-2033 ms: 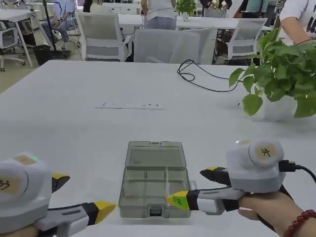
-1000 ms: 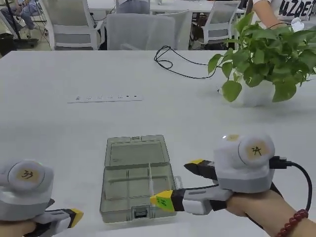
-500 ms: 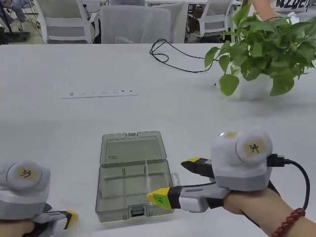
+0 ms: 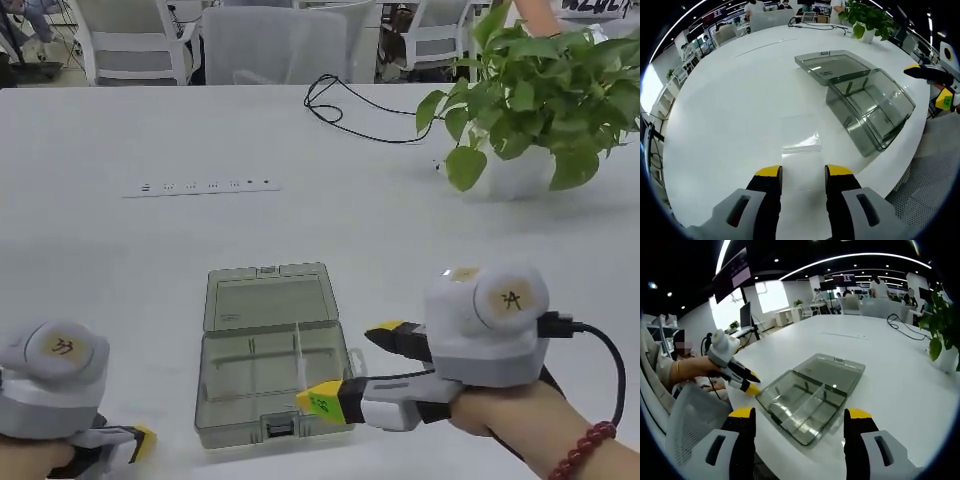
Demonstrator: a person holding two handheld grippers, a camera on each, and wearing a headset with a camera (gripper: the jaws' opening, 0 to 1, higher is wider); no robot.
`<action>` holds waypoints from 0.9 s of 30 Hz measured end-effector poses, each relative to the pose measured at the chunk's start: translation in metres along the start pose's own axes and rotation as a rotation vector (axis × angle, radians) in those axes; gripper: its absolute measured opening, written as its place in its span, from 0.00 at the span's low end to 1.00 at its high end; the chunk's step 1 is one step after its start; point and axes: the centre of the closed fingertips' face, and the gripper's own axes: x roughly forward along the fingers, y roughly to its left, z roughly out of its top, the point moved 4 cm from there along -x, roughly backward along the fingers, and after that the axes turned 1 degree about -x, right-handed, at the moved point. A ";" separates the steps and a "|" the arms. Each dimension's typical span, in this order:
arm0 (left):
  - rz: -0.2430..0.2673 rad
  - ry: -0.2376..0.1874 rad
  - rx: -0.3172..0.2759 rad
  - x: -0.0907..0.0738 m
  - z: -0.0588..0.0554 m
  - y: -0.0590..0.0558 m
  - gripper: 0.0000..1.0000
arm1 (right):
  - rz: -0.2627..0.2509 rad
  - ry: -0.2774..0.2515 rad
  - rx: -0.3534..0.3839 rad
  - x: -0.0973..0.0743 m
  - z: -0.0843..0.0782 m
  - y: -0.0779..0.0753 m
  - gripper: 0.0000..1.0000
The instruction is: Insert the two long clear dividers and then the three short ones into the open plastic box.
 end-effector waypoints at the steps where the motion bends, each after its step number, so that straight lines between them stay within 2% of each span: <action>1: 0.001 0.004 0.002 0.000 0.000 0.000 0.33 | -0.001 0.000 0.000 0.000 0.000 0.000 0.73; 6: 0.007 0.043 -0.009 0.001 0.002 0.001 0.33 | -0.004 0.004 0.002 0.001 -0.001 0.000 0.72; 11: 0.009 0.059 -0.013 0.001 0.002 0.002 0.33 | -0.002 0.007 0.014 0.002 -0.001 0.002 0.69; 18: 0.013 0.035 -0.037 0.000 0.001 0.002 0.32 | -0.001 0.009 0.021 0.003 -0.001 0.004 0.67; 21: 0.002 0.005 -0.091 -0.001 0.002 0.004 0.31 | -0.002 0.004 0.030 0.003 0.000 0.005 0.66; 22: 0.000 0.009 -0.100 -0.001 0.001 0.005 0.31 | -0.002 0.002 0.032 0.003 0.000 0.006 0.66; 27: 0.002 -0.009 -0.118 -0.003 -0.001 0.005 0.30 | 0.003 0.000 0.041 0.006 0.001 0.010 0.66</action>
